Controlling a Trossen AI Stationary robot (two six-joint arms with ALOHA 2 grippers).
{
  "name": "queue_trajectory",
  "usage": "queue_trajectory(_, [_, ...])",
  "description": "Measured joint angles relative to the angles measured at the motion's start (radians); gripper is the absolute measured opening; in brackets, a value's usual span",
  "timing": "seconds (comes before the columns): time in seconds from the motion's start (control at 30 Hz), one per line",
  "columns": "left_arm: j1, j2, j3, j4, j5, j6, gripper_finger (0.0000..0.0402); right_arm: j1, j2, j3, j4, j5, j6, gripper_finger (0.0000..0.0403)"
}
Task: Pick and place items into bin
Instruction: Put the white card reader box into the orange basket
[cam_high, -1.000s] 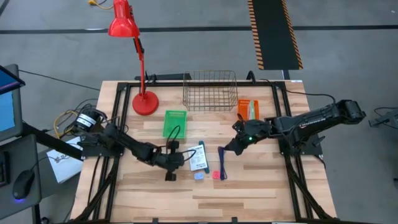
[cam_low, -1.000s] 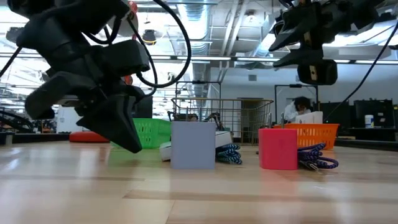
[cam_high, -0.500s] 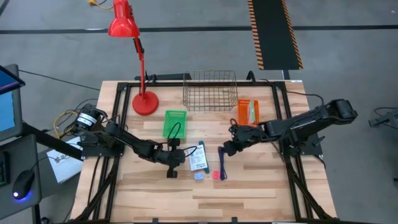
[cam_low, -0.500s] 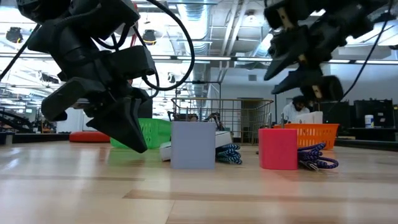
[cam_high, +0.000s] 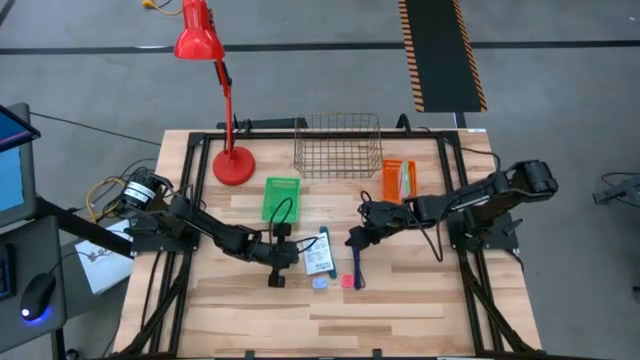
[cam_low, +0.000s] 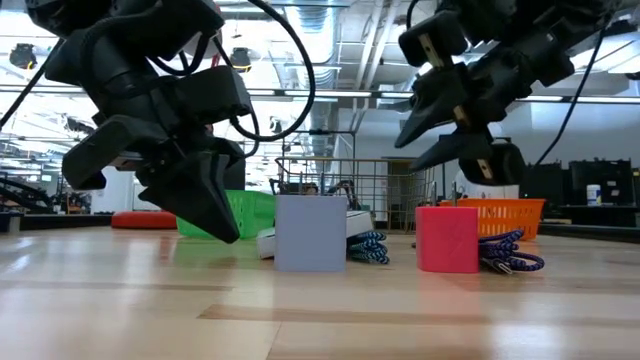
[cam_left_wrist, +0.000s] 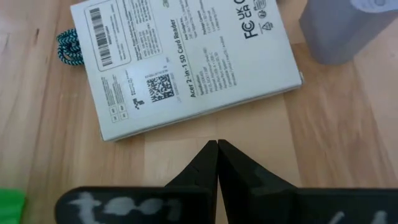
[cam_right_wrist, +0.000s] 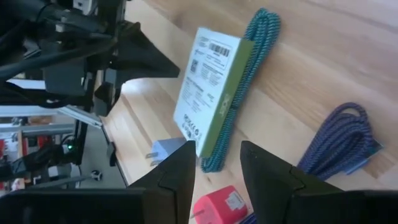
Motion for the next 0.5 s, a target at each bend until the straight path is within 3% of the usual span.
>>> queue_trajectory(0.5, [0.024, 0.0, 0.0, 0.013, 0.007, 0.008, 0.0, -0.008, -0.001, 0.0, 0.001, 0.0, -0.008, 0.012])
